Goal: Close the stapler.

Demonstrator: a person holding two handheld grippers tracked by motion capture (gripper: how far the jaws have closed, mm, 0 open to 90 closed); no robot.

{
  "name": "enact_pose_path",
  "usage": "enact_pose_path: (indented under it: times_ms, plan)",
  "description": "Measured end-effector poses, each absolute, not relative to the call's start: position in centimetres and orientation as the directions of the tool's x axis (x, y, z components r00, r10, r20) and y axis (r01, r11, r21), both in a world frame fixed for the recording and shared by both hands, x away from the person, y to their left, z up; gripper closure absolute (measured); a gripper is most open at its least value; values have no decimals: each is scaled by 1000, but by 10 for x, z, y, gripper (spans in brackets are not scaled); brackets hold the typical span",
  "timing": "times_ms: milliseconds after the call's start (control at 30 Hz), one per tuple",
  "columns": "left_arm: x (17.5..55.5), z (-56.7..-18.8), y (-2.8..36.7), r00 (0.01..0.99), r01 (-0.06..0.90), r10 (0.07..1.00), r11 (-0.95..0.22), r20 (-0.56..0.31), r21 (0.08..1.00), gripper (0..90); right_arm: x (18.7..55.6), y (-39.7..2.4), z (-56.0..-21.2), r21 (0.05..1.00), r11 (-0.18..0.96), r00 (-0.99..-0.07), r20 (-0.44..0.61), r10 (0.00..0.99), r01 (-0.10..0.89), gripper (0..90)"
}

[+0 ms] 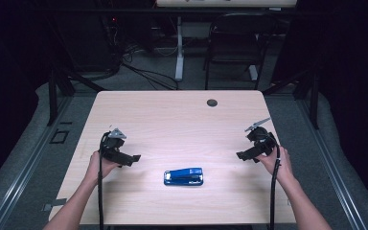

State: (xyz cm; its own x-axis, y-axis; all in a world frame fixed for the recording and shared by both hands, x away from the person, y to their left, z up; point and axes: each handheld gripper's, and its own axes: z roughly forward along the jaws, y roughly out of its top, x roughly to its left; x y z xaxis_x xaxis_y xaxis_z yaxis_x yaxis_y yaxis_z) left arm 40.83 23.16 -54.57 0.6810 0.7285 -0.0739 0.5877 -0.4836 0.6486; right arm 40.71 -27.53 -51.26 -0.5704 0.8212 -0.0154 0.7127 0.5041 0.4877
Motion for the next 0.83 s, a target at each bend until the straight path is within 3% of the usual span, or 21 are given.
enact_pose_path:
  times_ms: [833]
  plan:
    - [419, -563, 241, 641, 639, 764, -478, -74, 603, 2, 420, -298, -544, 416, 474, -521, 1, 853, 776, 0]
